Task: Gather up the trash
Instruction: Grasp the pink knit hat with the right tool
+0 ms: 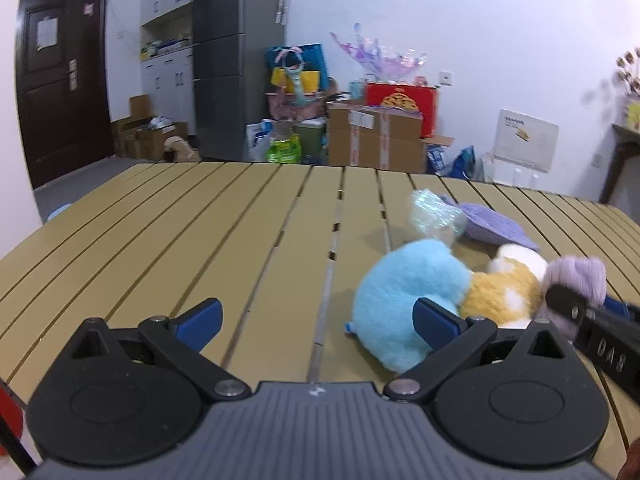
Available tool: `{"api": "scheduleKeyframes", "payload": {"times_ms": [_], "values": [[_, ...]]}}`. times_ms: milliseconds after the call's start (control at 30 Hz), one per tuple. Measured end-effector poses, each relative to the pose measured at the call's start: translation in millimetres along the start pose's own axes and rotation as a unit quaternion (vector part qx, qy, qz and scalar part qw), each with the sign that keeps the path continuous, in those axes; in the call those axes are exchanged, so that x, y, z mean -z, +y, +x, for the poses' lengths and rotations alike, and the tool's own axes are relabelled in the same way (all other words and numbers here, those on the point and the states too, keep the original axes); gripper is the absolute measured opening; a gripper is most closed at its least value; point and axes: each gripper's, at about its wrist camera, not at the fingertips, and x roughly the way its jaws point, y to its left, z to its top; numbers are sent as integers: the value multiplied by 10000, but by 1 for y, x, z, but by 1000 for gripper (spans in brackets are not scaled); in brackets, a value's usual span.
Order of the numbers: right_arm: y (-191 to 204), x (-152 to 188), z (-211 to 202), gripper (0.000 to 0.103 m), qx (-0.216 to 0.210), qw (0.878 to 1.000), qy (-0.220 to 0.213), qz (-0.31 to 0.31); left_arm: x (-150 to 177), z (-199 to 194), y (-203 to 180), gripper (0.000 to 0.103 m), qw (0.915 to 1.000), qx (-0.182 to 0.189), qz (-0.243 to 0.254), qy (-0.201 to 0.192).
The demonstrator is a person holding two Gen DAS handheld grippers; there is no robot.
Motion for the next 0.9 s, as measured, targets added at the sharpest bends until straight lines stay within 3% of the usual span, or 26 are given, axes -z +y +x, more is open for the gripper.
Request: {"api": "scheduleKeyframes", "payload": {"times_ms": [167, 300, 433, 567, 733, 900], "values": [[-11, -6, -4, 28, 127, 9997, -151, 175, 8, 0, -26, 103, 9980, 43, 625, -62], [-21, -10, -7, 28, 189, 9992, -236, 250, 18, 6, -53, 103, 9924, -109, 1229, -27], [-26, -11, -9, 28, 206, 9991, -247, 288, 25, 12, -73, 103, 9860, -478, 1577, -269], [-27, -8, -9, 28, 219, 9994, -181, 174, 21, 23, -81, 103, 9828, -557, 1705, -431], [-32, -9, -9, 28, 266, 9994, -160, 130, 18, 40, -80, 103, 9814, -545, 1815, -299], [-34, -6, -6, 28, 302, 9993, -131, 147, 16, 45, -72, 103, 9807, -758, 1783, -265]]}}
